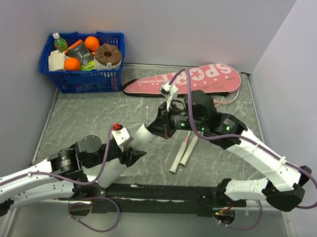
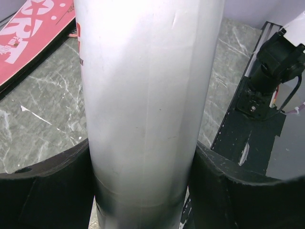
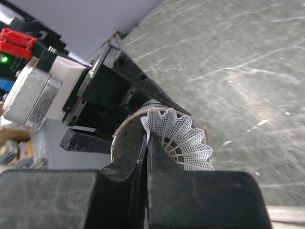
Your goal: Pack up the badminton gear
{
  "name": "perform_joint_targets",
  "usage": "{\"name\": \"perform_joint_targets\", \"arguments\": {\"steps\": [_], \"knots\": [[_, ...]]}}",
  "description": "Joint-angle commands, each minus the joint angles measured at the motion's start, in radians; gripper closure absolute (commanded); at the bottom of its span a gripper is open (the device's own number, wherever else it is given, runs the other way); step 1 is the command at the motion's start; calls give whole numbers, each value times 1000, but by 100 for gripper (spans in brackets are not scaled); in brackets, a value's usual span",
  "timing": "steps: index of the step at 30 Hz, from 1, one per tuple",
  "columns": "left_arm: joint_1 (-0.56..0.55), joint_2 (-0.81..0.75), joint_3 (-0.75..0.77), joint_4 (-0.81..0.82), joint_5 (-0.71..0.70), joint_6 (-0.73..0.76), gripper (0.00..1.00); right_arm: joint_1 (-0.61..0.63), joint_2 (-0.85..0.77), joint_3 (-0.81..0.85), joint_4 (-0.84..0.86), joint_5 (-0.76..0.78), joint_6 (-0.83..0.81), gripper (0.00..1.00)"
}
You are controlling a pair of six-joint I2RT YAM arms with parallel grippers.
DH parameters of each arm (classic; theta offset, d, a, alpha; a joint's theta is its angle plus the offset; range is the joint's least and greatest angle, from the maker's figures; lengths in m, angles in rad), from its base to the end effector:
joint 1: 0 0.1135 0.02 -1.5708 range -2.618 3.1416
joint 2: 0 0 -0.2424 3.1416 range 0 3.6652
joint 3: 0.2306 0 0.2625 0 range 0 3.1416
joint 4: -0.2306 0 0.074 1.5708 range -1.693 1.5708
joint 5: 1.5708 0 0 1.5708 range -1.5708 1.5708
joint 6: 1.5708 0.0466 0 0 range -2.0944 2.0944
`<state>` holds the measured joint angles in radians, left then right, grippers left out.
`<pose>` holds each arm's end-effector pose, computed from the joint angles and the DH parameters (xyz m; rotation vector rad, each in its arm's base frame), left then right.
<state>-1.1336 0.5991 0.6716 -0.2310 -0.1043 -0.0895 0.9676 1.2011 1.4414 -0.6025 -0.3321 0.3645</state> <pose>0.0845 -0.1693 0.3095 0.8263 1.5966 -0.8027 0.1445 0.2365 0.4168 -0.8539 1.9290 1.1702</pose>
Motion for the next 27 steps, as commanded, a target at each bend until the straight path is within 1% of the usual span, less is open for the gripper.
{"name": "perform_joint_targets", "arguments": {"steps": [1,5,6,9,10,11,13,14,15,17,23,27], "knots": [[-2,-44,6,90,-38,10,99,28,-18,-41,17,-114,34,100],[-2,-61,2,96,-26,17,99,55,1,-64,10,-146,42,100],[-2,-61,2,96,-26,19,99,62,20,-65,12,-172,42,93],[-3,-62,2,96,-18,20,99,86,69,-46,-22,-182,28,77],[-2,-64,2,96,-17,20,99,92,80,-38,-35,-171,24,75],[-2,-64,2,94,-15,20,99,94,84,-26,-51,-159,24,68],[-2,-65,2,94,-15,22,99,92,68,-19,-51,-116,21,62],[-2,-65,0,96,-14,22,99,92,58,-9,-52,-95,19,54],[-2,-64,0,94,-14,25,99,94,37,-3,-54,-82,19,52],[-2,-59,2,93,-9,25,99,94,20,28,-63,-41,10,48],[-2,-45,5,87,-5,31,99,94,-15,117,-129,25,-15,47],[-2,-45,3,85,-9,33,99,92,-54,143,-157,80,-22,46]]}}
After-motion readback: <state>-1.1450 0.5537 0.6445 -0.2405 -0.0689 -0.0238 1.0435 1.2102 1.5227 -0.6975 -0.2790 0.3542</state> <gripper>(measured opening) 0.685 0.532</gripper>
